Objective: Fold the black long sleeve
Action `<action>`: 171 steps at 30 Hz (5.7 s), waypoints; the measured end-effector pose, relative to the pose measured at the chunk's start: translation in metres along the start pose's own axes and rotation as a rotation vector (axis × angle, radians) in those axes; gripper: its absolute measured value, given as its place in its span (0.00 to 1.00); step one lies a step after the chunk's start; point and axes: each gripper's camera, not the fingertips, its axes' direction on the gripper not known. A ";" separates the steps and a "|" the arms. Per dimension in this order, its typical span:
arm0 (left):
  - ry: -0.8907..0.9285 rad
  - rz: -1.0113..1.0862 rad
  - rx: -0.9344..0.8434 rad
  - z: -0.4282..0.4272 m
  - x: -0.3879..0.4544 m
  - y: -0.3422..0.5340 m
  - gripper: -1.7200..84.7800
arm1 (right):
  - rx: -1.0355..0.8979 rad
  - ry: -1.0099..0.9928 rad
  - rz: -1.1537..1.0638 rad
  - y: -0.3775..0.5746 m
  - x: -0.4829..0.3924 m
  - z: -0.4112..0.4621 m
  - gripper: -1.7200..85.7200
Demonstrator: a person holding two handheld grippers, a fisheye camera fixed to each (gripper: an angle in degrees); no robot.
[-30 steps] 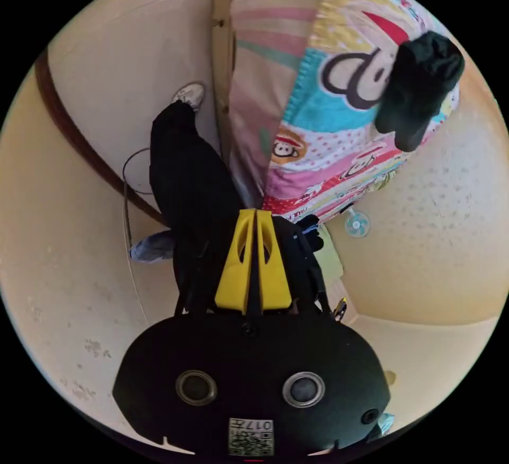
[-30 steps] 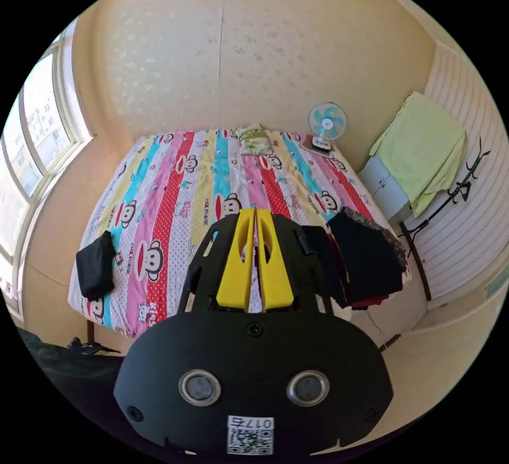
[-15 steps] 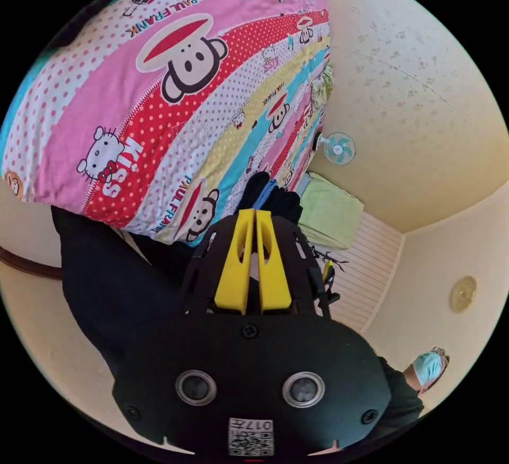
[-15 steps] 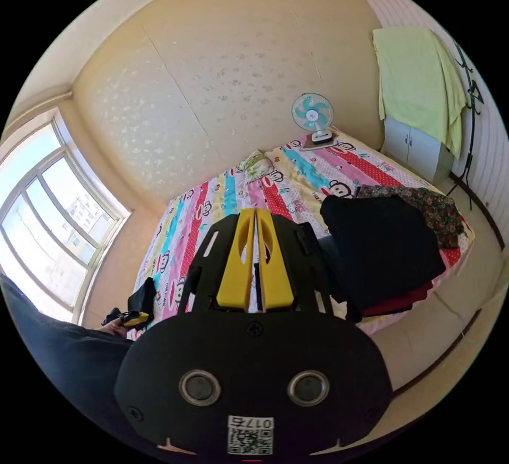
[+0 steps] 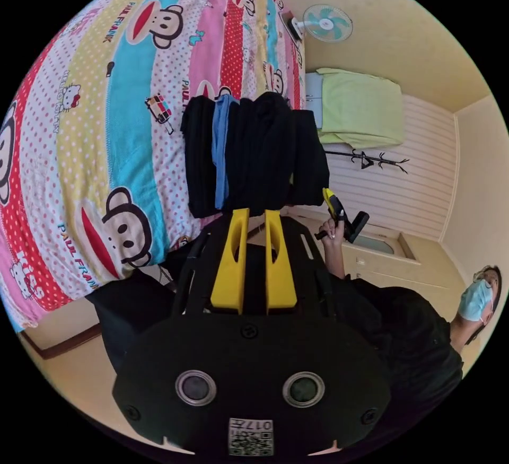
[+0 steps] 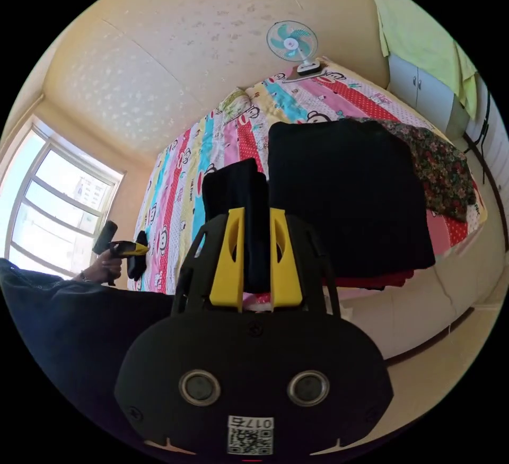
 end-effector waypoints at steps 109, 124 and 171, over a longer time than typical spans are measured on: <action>-0.296 0.903 0.932 -0.106 0.338 0.182 0.03 | 1.212 0.122 -0.733 0.317 -0.482 -0.122 0.04; -0.264 1.235 0.868 -0.302 0.376 0.367 0.01 | 0.718 -0.617 -0.856 0.341 -0.342 -0.135 0.03; -0.593 -0.435 0.455 -0.664 -0.073 0.232 0.06 | -0.658 0.302 -0.033 0.017 -0.128 0.201 0.10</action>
